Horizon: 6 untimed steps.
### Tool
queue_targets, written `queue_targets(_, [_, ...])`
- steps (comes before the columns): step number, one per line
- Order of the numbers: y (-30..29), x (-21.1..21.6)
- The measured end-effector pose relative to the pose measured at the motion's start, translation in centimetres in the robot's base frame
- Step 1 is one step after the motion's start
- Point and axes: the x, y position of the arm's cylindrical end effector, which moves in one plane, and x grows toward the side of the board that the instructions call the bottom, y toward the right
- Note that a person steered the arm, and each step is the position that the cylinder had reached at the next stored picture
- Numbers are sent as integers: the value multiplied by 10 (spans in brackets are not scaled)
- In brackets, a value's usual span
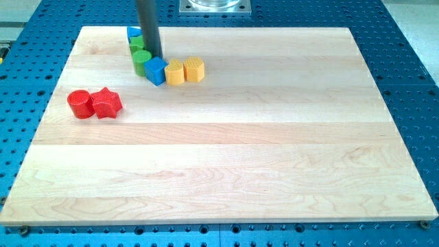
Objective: Move the green star to the top of the green circle
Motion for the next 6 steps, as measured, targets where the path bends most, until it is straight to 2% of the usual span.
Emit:
queue_targets(2, [-74, 74])
queue_targets(4, [-61, 35])
queue_targets(5, [-3, 8])
queue_targets(6, [25, -37])
